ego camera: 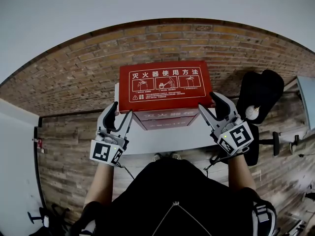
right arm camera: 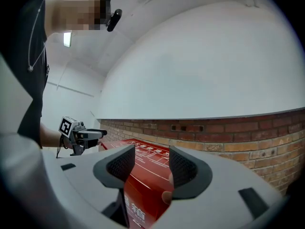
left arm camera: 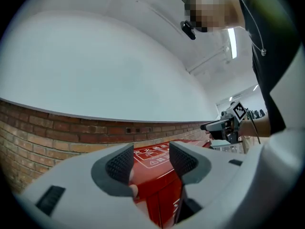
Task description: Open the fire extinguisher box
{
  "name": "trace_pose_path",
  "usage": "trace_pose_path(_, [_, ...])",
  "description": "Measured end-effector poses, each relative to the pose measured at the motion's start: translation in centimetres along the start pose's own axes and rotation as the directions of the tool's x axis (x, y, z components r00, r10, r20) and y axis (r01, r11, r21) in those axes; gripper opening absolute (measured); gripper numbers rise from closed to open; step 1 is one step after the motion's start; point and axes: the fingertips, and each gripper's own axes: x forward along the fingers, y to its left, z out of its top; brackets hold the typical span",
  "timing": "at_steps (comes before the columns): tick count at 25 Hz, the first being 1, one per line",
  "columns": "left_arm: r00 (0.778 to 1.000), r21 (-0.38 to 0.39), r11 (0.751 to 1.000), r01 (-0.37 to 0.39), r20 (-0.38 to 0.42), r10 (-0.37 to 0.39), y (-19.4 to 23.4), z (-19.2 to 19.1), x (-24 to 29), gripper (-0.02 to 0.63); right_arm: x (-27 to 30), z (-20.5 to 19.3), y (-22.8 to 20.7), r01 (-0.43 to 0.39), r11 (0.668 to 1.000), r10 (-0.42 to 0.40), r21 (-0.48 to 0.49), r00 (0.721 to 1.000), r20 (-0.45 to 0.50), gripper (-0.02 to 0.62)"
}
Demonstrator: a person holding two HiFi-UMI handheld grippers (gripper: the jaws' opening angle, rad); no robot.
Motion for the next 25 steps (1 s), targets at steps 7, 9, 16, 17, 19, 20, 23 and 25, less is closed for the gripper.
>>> trace_pose_path(7, [0.997,-0.024,0.999,0.036,-0.064,-0.038,1.7,-2.8,-0.4,0.342,-0.4,-1.7,-1.8,0.014,0.999,-0.013,0.042,1.000,-0.026,0.255])
trace_pose_path(9, [0.995,-0.038,0.998,0.046,-0.081,-0.049,1.8,-3.7,-0.3,0.350,-0.6,-2.2,-2.4,0.026,0.999,-0.025,0.027,0.999,-0.044,0.258])
trace_pose_path(16, [0.990,-0.097,0.992,0.087,-0.104,-0.097,1.8,-6.0,0.2,0.359,-0.8,-6.1,-3.2,0.005,0.991,0.007,0.133,0.996,-0.091,0.276])
trace_pose_path(17, [0.989,-0.109,0.990,0.095,-0.099,-0.106,1.8,-6.1,0.2,0.360,-0.8,-6.2,-3.0,-0.008,0.990,0.019,0.138,0.996,-0.084,0.282])
trace_pose_path(19, [0.988,-0.123,0.986,0.111,-0.090,-0.122,1.8,-6.1,0.3,0.362,-0.8,-6.3,-2.8,-0.026,0.990,0.036,0.140,0.997,-0.073,0.291])
trace_pose_path(20, [0.988,-0.126,0.985,0.119,-0.087,-0.130,1.8,-6.2,0.3,0.362,-0.8,-6.4,-2.9,-0.031,0.990,0.042,0.136,0.996,-0.075,0.293])
trace_pose_path(23, [0.985,-0.126,0.983,0.136,-0.088,-0.147,1.4,-6.5,0.5,0.362,-0.7,-7.3,-3.0,-0.021,0.991,0.035,0.132,0.994,-0.100,0.295])
trace_pose_path(25, [0.986,-0.130,0.982,0.134,-0.085,-0.146,1.3,-6.5,0.7,0.362,-0.7,-7.6,-3.0,-0.016,0.990,0.031,0.142,0.994,-0.101,0.295])
